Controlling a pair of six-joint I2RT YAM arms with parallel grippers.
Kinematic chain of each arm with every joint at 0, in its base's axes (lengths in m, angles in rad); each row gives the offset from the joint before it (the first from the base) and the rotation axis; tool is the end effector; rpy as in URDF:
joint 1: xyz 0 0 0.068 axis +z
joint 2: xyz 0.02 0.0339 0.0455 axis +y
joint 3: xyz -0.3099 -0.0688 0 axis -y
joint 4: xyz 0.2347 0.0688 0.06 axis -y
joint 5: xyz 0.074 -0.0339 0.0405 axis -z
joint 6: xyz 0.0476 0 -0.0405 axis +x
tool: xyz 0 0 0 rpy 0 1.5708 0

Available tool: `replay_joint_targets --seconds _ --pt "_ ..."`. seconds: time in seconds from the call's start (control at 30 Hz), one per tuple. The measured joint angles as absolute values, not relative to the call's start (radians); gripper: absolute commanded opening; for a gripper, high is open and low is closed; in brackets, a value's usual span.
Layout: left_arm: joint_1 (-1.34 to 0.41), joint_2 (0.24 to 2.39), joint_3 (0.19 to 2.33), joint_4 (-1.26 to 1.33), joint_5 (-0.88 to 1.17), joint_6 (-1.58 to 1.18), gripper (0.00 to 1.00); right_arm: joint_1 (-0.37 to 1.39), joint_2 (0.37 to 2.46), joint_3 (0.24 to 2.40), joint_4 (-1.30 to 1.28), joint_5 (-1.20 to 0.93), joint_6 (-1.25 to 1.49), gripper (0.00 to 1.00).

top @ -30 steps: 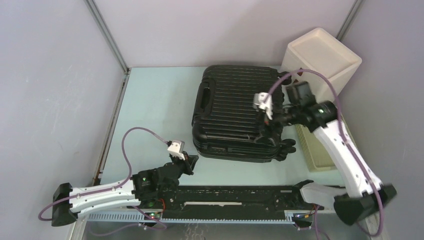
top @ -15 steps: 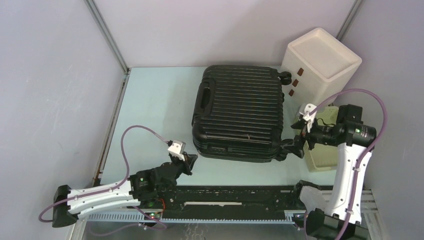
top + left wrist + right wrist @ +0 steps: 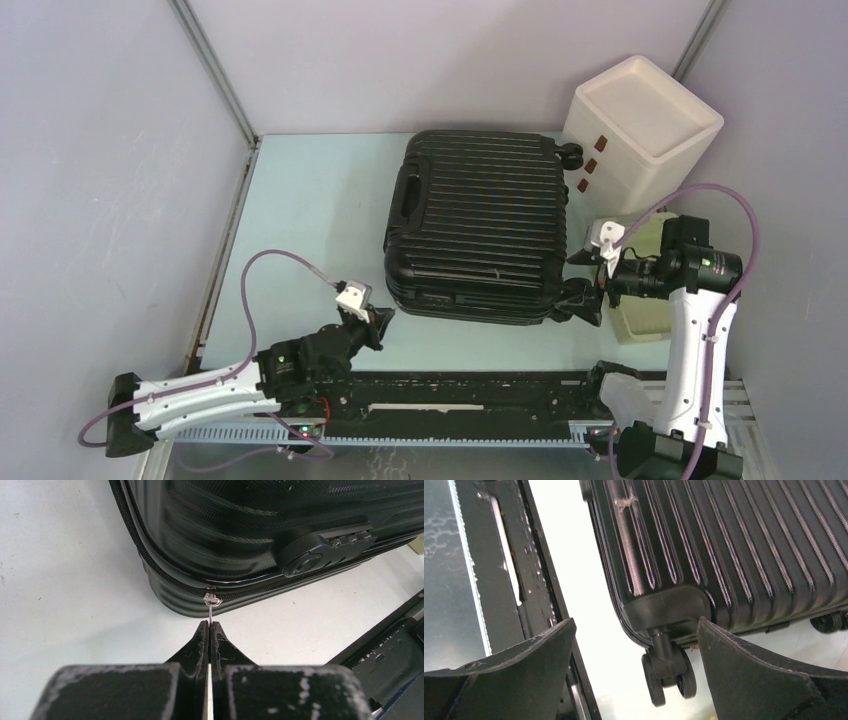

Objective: Open, take out, and arrange the luggage
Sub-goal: Hold the luggage at the center of the board.

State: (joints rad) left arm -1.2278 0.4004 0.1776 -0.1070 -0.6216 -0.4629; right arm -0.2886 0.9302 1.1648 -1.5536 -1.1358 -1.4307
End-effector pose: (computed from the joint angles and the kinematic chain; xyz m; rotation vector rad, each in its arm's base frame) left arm 0.0541 -0.0692 0.2045 0.2933 1.8554 -0.5888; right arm 0.0818 0.0207 0.3838 -1.2452 1.6325 0.6560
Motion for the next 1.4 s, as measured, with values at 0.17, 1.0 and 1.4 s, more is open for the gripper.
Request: replay_joint_targets --seconds 0.17,1.0,1.4 --pt "-1.216 0.415 0.178 -0.096 -0.612 -0.460 0.00 -0.287 0.936 1.165 -1.556 -1.010 -1.452 0.98" --pt "-1.191 0.431 0.153 -0.045 -0.564 -0.444 0.00 -0.027 1.077 1.164 -1.418 -0.709 -1.313 0.77" --pt "-1.191 0.445 0.142 -0.033 -0.582 -0.474 0.00 0.073 1.037 1.094 -1.318 -0.583 -1.335 0.37"
